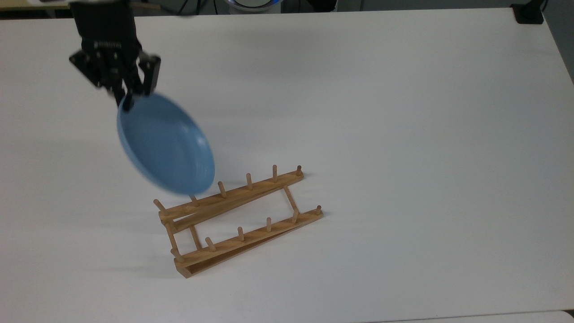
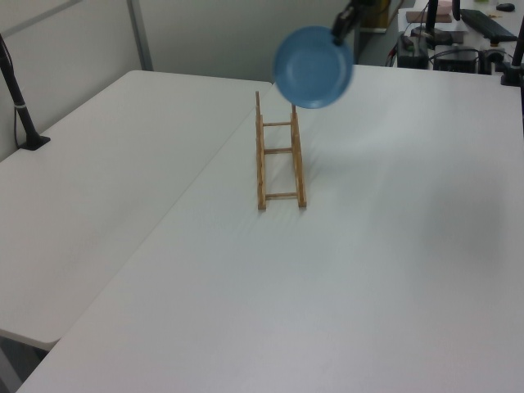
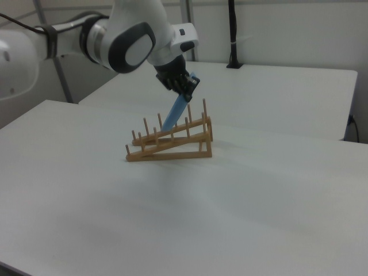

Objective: Pick plate from plate rack
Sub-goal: 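Carry the blue plate away from the rack and lower it flat onto the table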

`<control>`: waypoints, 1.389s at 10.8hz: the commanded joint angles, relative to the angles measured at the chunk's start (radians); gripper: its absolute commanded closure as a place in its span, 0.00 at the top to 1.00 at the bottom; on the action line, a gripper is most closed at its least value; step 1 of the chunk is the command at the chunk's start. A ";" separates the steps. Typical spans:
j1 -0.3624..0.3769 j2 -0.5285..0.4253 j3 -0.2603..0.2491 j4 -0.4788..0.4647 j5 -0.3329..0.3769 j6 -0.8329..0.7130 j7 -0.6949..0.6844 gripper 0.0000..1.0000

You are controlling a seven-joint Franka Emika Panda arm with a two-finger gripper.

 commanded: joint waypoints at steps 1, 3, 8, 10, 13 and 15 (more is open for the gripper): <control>-0.043 -0.059 -0.001 -0.023 0.017 -0.303 -0.162 0.00; -0.071 -0.051 -0.001 -0.032 0.017 -0.474 -0.309 0.00; -0.135 0.001 -0.001 -0.195 0.034 -0.478 -0.535 0.00; -0.138 0.004 -0.001 -0.270 0.036 -0.397 -0.549 0.00; -0.141 0.050 -0.001 -0.313 0.036 -0.308 -0.546 0.04; -0.147 0.062 -0.002 -0.307 0.036 -0.308 -0.543 0.58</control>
